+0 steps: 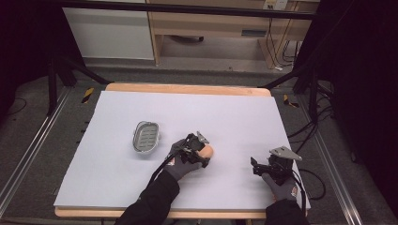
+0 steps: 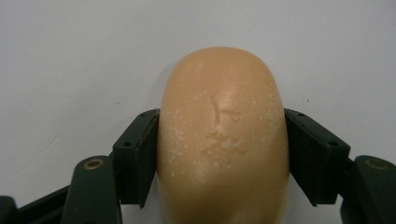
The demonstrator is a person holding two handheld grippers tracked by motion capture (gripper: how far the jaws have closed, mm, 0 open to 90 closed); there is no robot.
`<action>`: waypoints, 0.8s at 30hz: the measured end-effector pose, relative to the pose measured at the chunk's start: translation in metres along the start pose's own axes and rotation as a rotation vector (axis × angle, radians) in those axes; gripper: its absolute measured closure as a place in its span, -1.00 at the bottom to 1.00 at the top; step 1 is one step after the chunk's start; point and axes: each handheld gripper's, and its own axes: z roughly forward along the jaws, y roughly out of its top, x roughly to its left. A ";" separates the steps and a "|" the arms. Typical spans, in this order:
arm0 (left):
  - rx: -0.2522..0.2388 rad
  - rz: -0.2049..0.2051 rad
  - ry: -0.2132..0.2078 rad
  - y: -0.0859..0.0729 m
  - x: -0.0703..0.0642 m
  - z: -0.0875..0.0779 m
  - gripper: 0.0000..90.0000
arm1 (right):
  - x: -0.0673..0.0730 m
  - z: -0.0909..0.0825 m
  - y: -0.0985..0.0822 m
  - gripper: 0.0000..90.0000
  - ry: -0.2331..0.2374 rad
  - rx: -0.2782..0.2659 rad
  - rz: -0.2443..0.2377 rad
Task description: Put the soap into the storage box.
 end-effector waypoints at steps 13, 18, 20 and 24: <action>-0.013 0.019 0.033 0.002 -0.005 -0.009 -0.28 | 0.000 0.000 0.000 -0.87 -0.007 -0.002 -0.001; -0.042 0.013 0.023 0.002 -0.005 -0.021 -0.28 | 0.000 0.000 0.000 -0.87 -0.008 -0.002 -0.002; -0.058 0.007 0.020 0.002 -0.005 -0.028 -0.28 | 0.000 -0.001 0.000 -0.87 -0.008 -0.003 -0.001; -0.082 -0.007 0.020 0.000 -0.003 -0.039 -0.28 | 0.000 -0.001 0.000 -0.87 -0.006 -0.004 0.000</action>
